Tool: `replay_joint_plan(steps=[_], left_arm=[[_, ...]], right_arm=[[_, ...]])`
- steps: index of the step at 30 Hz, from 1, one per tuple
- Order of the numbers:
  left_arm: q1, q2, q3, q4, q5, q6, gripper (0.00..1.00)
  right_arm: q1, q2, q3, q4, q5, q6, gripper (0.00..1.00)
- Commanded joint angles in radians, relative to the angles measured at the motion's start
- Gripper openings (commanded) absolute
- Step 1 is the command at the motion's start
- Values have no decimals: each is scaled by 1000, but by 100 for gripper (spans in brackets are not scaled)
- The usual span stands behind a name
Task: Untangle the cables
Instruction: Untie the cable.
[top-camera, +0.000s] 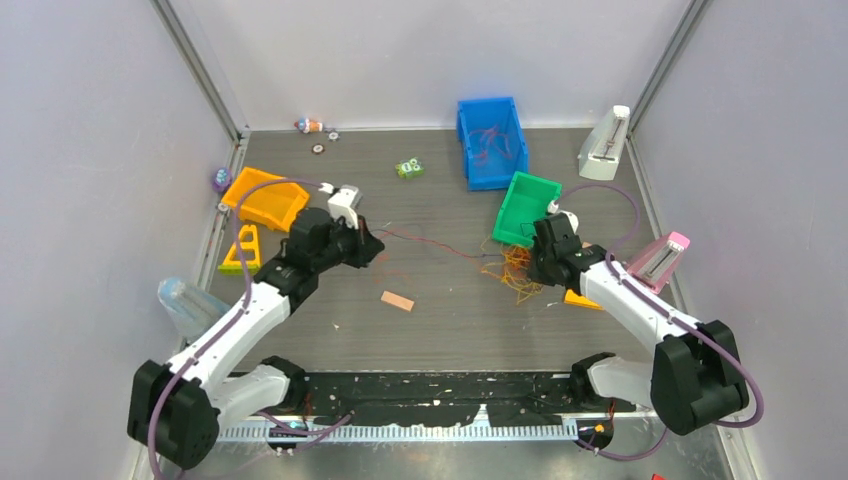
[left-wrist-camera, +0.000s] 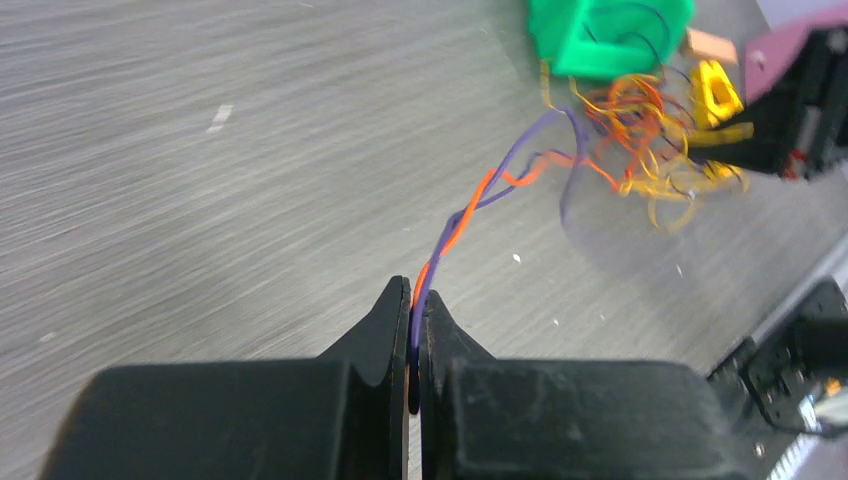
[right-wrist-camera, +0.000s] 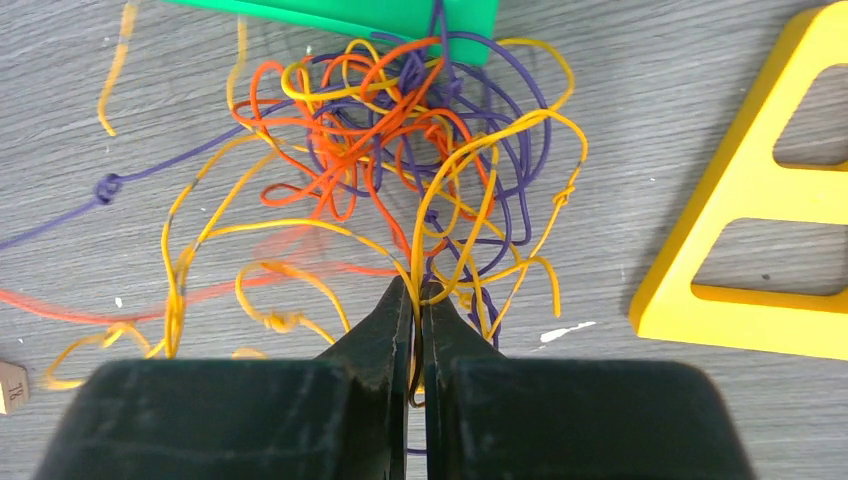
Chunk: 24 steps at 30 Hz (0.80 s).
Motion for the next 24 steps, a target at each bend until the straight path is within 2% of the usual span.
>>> replay_joint_plan(steps=[1,4,11,15,17,18,19,21,24], left_arm=[[93,-95,9,-75,-121,-87,0],[127,-171,-24,-76,-224,-134,0],[129,-368,-122,-52,-513,-224,0],[129,-387,-116,-15,-448,-170,0],[129,-363,-89,-8,-367,-153,0],[129,-350,-73,-10,-331,-147,0],[129,-336,-58,-13,-299,-146,0],[128,-315,-28,-14,-230,-153,0],[124,-293,9,6,-126,-204,0]], right_arm=[[-11,-48,-5,-20,60,0,5],[-10,-52,-9,-17,34,6,5],[-11,-66,-17,-16,20,9,5],[-10,-69,-16,5,-66,-41,8],[-10,-75,-19,22,-114,-63,19],[-10,-82,-20,32,-125,-72,30],[-11,-86,-20,36,-136,-75,37],[-9,-102,-15,40,-140,-82,61],[-9,-134,11,23,-183,-96,76]])
